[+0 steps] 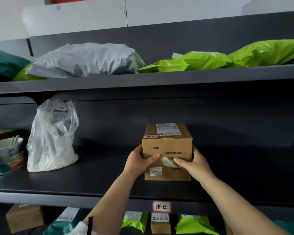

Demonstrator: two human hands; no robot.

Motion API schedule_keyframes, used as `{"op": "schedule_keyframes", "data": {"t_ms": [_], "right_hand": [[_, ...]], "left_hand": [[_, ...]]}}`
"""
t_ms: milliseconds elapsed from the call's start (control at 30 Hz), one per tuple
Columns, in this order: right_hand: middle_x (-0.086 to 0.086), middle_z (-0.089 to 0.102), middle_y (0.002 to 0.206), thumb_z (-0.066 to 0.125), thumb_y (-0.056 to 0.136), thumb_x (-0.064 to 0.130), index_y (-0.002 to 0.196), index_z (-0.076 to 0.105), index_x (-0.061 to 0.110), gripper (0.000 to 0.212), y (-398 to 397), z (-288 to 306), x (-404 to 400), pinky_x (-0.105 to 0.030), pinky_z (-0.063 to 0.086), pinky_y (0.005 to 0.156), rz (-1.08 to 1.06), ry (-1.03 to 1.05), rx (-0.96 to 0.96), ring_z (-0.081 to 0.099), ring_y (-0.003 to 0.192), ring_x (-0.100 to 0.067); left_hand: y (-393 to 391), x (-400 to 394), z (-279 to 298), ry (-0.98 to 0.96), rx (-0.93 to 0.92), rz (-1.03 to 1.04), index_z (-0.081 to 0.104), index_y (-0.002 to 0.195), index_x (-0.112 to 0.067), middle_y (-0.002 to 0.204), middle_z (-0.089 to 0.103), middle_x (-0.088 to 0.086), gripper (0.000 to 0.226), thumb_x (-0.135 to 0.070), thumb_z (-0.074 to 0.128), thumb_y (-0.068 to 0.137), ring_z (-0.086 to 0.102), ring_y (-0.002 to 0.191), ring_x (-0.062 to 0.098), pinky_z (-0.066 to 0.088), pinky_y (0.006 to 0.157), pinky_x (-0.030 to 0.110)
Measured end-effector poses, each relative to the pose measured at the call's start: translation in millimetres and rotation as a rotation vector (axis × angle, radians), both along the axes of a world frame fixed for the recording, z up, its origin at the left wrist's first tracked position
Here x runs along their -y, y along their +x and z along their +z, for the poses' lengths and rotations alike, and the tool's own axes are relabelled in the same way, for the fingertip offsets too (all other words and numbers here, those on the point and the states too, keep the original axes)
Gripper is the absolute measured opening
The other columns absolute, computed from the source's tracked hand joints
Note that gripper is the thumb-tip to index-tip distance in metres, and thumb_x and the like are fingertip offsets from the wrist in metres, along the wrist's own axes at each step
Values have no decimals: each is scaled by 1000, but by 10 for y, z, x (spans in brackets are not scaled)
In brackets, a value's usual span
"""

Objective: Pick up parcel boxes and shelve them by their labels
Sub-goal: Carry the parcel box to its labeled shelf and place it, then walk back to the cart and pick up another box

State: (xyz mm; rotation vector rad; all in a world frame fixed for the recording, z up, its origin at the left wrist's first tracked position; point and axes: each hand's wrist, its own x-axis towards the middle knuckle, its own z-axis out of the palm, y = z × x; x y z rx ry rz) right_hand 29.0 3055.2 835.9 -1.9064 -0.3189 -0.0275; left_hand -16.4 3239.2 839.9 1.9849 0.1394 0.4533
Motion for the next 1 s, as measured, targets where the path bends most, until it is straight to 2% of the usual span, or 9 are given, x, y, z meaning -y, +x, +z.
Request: {"op": "schedule_keyframes", "data": {"t_ms": [233, 300, 400, 500, 567, 633, 700, 867, 1000], "right_hand": [[-1, 54, 132, 74, 75, 25, 135, 41, 25, 68, 36, -1, -9, -38, 41, 100, 8, 12, -6, 48, 125, -22], [-2, 53, 134, 75, 74, 25, 136, 40, 25, 71, 27, 5, 7, -39, 41, 101, 17, 19, -18, 47, 126, -22], [-2, 45, 142, 76, 72, 28, 141, 32, 23, 82, -30, 24, 85, -42, 40, 105, -8, 24, -27, 43, 130, -23], [-2, 44, 142, 76, 73, 25, 141, 34, 23, 80, -202, 40, 259, -34, 41, 99, -46, 75, 30, 45, 126, -20], [3, 52, 130, 75, 74, 22, 132, 44, 25, 66, -382, 43, 394, -24, 42, 85, -38, 116, 96, 51, 116, -16], [10, 57, 116, 75, 74, 20, 117, 51, 31, 50, -541, 42, 515, -20, 43, 77, -2, 151, 112, 55, 109, -12], [14, 57, 108, 75, 73, 21, 108, 52, 35, 44, -674, -35, 630, -24, 44, 81, 5, 129, 89, 57, 104, -9], [10, 60, 104, 75, 73, 18, 102, 55, 34, 38, -1129, -259, 1081, -24, 45, 82, -189, 168, 53, 59, 97, -10], [6, 59, 98, 74, 75, 12, 100, 55, 28, 35, -1644, -439, 1621, -21, 46, 78, -407, 194, 23, 60, 92, -16]], "left_hand": [[30, 13, -17, -37, -28, 40, 54, 120, -17, 111, 64, -1, 51, -30, 72, 74, 58, 97, 12, 52, 85, 31], [-18, 45, 2, -21, -12, 102, 53, 121, -16, 114, 64, -1, 54, -30, 73, 73, 58, 97, 12, 52, 83, 30], [-245, 118, 81, -56, 100, 208, 50, 125, -18, 110, 59, -8, 58, -27, 74, 73, 56, 92, 8, 47, 69, 18], [-643, 213, 138, -70, 238, 219, 53, 113, -28, 105, 60, -11, 45, -23, 74, 73, 59, 87, 5, 46, 63, 14], [-884, 292, 153, -92, 276, 143, 58, 98, -32, 96, 64, -9, 32, -16, 73, 74, 63, 81, 8, 52, 60, 16], [-977, 377, 157, -131, 250, 52, 61, 92, -30, 92, 67, -2, 27, -12, 72, 74, 65, 78, 12, 56, 67, 20], [-979, 504, 108, -126, 192, -32, 63, 91, -29, 92, 66, -1, 23, -14, 71, 76, 64, 77, 14, 54, 72, 22], [-917, 1004, -71, -138, 66, -295, 61, 104, -18, 92, 63, -2, 26, -14, 68, 79, 60, 80, 8, 47, 62, 4], [-924, 1469, -281, -117, -27, -533, 60, 95, -25, 95, 65, 4, 22, -13, 68, 79, 61, 84, 13, 50, 74, 20]]}}
